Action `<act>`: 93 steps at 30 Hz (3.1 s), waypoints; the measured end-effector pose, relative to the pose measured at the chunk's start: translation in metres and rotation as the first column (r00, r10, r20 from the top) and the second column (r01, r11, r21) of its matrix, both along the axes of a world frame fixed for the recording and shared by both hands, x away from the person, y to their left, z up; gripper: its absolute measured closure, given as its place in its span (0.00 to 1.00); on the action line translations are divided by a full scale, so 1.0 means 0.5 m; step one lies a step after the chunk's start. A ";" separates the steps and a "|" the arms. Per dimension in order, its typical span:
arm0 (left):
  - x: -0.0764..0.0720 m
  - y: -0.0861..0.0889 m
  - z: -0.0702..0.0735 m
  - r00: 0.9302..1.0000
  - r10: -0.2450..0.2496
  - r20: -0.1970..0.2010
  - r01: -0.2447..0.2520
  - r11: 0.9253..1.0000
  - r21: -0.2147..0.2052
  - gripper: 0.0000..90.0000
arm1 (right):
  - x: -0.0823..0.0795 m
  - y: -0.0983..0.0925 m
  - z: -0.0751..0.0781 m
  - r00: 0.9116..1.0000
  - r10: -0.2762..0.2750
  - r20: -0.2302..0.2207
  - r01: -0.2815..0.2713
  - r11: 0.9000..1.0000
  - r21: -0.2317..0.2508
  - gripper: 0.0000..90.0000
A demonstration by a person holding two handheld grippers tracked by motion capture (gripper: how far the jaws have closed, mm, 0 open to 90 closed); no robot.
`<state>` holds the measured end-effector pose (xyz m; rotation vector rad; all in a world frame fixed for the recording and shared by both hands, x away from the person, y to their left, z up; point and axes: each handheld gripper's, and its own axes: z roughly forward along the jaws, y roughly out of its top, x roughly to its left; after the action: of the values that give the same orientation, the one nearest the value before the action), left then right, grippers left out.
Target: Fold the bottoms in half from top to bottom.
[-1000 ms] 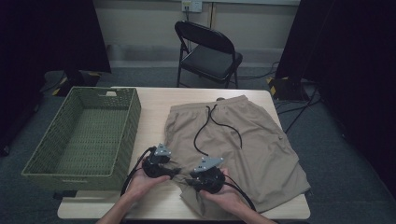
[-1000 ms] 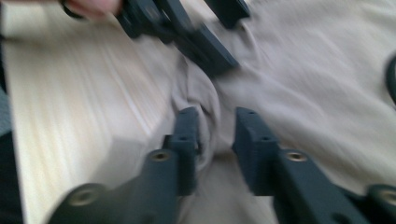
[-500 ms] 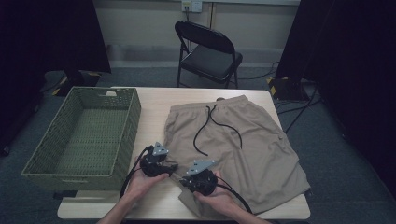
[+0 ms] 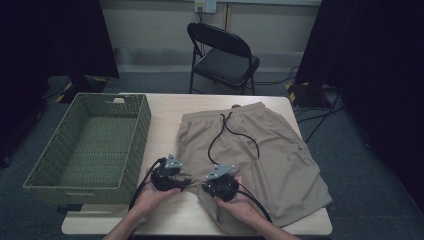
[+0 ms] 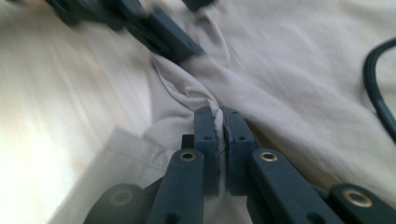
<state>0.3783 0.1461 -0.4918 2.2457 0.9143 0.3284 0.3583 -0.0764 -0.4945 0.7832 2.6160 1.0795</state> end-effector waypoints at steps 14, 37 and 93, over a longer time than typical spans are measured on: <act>-0.007 0.025 0.041 1.000 0.022 -0.013 -0.023 0.994 -0.104 0.43 | -0.058 -0.030 0.004 0.992 0.127 -0.027 -0.127 0.992 -0.011 0.97; 0.187 0.047 0.010 0.965 0.261 -0.011 -0.259 0.954 -0.152 0.44 | -0.090 -0.053 0.005 0.977 0.202 -0.062 -0.203 0.979 0.004 0.97; 0.204 0.041 0.118 0.974 0.225 0.038 -0.200 0.923 -0.328 0.97 | -0.079 -0.086 0.126 0.986 0.166 -0.013 -0.160 0.965 0.209 0.99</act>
<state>0.4805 0.1665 -0.4326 1.8281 1.0903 0.3314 0.3189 -0.1193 -0.4313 0.6362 2.6617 1.4152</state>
